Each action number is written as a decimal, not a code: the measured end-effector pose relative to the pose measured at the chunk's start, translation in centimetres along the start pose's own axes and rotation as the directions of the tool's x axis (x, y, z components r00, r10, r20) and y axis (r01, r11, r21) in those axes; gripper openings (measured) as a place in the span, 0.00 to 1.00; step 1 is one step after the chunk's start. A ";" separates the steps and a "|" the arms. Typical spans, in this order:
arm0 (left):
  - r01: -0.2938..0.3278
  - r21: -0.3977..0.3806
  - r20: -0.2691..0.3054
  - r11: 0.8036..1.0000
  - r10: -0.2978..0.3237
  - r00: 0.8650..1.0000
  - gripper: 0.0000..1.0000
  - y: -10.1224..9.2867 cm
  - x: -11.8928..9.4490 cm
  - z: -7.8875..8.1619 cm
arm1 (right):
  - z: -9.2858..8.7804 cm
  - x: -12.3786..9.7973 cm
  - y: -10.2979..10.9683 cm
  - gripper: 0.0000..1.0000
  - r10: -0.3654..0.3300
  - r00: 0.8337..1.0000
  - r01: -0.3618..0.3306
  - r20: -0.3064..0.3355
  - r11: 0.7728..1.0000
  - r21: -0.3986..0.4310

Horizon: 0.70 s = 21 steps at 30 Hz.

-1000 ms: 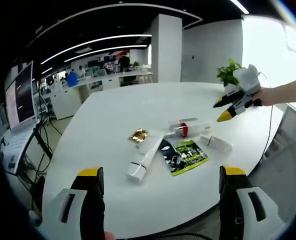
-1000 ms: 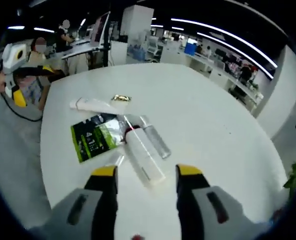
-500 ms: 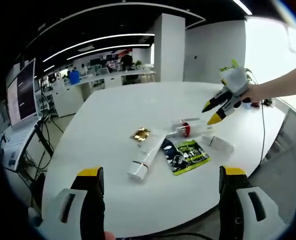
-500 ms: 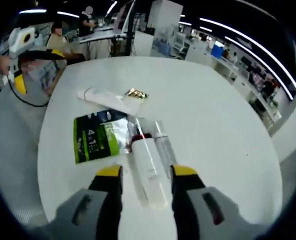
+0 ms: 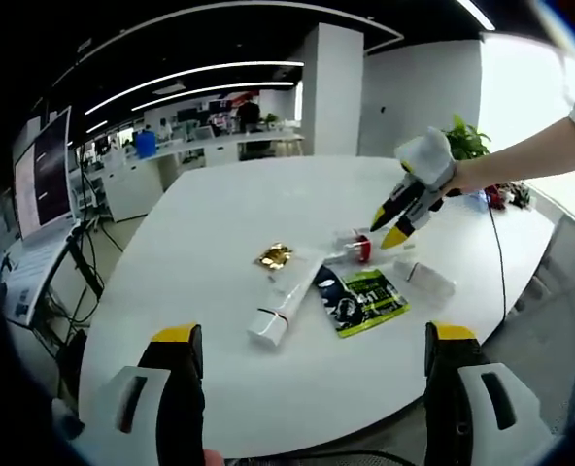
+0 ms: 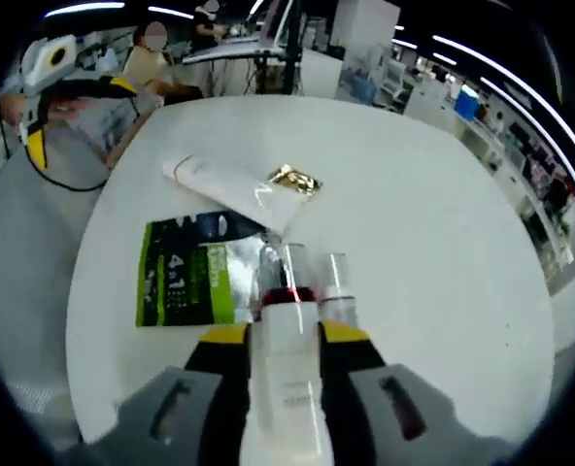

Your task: Arrange the skincare products in the storage area until every visible bottle or jar stands upright without overlapping.

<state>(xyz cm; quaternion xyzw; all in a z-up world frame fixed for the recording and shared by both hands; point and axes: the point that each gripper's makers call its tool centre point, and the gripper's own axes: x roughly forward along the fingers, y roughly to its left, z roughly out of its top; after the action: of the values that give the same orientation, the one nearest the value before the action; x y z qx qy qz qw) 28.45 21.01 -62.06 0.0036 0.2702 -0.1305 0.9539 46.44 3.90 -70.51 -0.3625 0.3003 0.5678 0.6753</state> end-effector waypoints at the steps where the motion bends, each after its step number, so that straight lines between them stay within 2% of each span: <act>1: -0.001 -0.002 0.001 1.000 0.001 1.000 0.93 0.0 0.0 0.0 | -0.1 0.2 0.0 0.28 0.006 1.000 -0.006 -0.015 1.000 -0.003; 9: -0.005 -0.014 -0.003 1.000 0.005 1.000 0.93 0.1 0.1 -0.1 | -0.9 2.0 -0.3 0.28 0.019 0.996 -0.026 -0.093 0.997 -0.072; 15: 0.003 -0.006 -0.015 1.000 -0.003 1.000 0.92 -0.1 0.3 -0.3 | -1.3 2.9 -0.2 0.29 0.072 0.990 -0.078 -0.122 0.996 -0.045; 21: 0.005 -0.009 -0.019 1.000 -0.005 1.000 0.92 -0.1 0.3 -0.3 | -1.5 3.3 0.1 0.29 0.109 0.976 -0.116 -0.187 0.993 -0.025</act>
<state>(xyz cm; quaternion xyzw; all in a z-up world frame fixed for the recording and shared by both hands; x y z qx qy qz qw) 28.52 20.85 -62.49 0.0000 0.2798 -0.1314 0.9510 46.97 4.47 -74.09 -0.4083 0.3718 0.5741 0.6045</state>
